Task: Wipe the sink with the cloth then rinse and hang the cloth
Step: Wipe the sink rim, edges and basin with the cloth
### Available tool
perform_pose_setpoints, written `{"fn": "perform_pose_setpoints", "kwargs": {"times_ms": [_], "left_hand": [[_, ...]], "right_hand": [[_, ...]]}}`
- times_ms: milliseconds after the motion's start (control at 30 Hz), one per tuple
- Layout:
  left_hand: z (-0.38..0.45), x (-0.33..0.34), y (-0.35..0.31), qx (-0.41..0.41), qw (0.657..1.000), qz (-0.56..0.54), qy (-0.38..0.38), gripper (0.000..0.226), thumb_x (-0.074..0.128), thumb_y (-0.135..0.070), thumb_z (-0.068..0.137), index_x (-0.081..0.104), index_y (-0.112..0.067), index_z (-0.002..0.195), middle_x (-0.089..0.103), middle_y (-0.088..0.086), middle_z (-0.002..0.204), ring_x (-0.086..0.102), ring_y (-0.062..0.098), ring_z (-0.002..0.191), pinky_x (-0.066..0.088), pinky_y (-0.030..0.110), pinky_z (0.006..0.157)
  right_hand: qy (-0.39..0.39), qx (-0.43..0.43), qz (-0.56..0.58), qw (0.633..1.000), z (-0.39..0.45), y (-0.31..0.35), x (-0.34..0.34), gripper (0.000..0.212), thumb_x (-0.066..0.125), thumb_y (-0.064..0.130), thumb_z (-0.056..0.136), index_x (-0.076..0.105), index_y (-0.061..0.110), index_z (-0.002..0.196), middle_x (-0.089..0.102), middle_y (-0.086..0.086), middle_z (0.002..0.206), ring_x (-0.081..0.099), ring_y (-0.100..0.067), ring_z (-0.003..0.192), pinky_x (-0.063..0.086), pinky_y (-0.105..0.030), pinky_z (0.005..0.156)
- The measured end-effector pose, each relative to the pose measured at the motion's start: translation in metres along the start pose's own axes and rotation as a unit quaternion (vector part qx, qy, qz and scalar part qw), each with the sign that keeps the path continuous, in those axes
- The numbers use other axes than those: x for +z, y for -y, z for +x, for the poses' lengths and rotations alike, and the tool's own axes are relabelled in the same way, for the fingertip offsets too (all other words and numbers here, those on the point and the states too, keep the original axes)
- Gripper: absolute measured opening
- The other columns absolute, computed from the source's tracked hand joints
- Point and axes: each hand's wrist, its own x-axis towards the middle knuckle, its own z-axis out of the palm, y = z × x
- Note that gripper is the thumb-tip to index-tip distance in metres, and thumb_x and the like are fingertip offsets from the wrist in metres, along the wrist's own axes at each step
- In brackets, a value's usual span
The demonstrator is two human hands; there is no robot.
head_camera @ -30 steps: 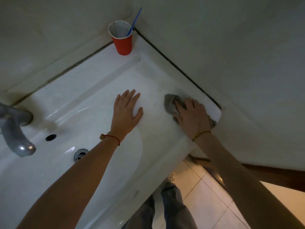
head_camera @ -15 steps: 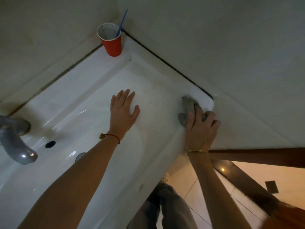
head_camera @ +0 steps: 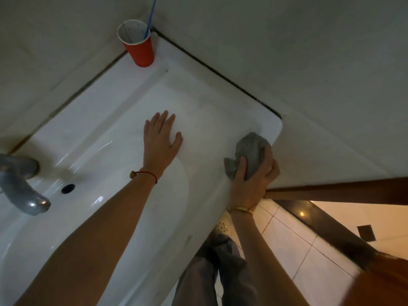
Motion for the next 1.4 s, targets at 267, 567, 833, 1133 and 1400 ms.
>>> {"fn": "perform_pose_setpoints", "kwargs": {"times_ms": [267,567,833,1133,1400], "left_hand": [[0.000,0.001,0.002,-0.001,1.000,0.012,0.008,0.053,0.045,-0.037,0.096,0.046,-0.015,0.144,0.041,0.007,0.154,0.030,0.028,0.146,0.014,0.046,0.122],[-0.001,0.003,0.002,0.001,1.000,0.003,-0.008,0.053,0.046,-0.035,0.096,0.046,-0.016,0.145,0.041,0.006,0.154,0.030,0.026,0.146,0.016,0.048,0.123],[-0.001,0.003,0.001,-0.003,1.000,0.008,0.000,0.053,0.047,-0.035,0.096,0.046,-0.016,0.145,0.040,0.005,0.154,0.029,0.026,0.147,0.016,0.048,0.123],[0.000,0.001,0.001,0.003,1.000,0.012,-0.004,0.052,0.048,-0.034,0.095,0.046,-0.016,0.144,0.041,0.006,0.154,0.030,0.027,0.146,0.017,0.047,0.122],[0.001,0.002,0.000,-0.001,1.000,0.014,-0.004,0.052,0.047,-0.035,0.096,0.046,-0.016,0.144,0.041,0.006,0.154,0.030,0.027,0.146,0.016,0.047,0.123]], "right_hand": [[0.002,-0.062,-0.119,0.991,0.083,-0.003,0.007,0.044,0.052,0.029,0.098,0.049,0.021,0.141,0.033,-0.019,0.145,0.048,-0.032,0.120,0.041,-0.031,0.102],[0.093,0.022,-0.136,0.986,0.040,-0.003,0.004,0.083,0.051,0.047,0.094,0.002,0.017,0.155,0.021,-0.019,0.148,0.043,-0.035,0.124,0.046,-0.043,0.098],[0.070,0.025,-0.159,0.984,0.062,0.004,0.010,0.083,0.052,0.045,0.095,0.003,0.014,0.155,0.027,-0.022,0.145,0.044,-0.036,0.120,0.038,-0.037,0.103],[0.136,-0.026,-0.172,0.975,0.070,-0.004,0.005,0.088,0.056,0.044,0.093,0.003,0.012,0.155,0.011,-0.024,0.153,0.030,-0.040,0.133,0.026,-0.041,0.113],[0.122,-0.007,-0.163,0.979,0.007,0.001,0.002,0.082,0.050,0.045,0.095,0.003,0.013,0.155,0.011,-0.024,0.154,0.025,-0.039,0.138,0.021,-0.040,0.113]]}}
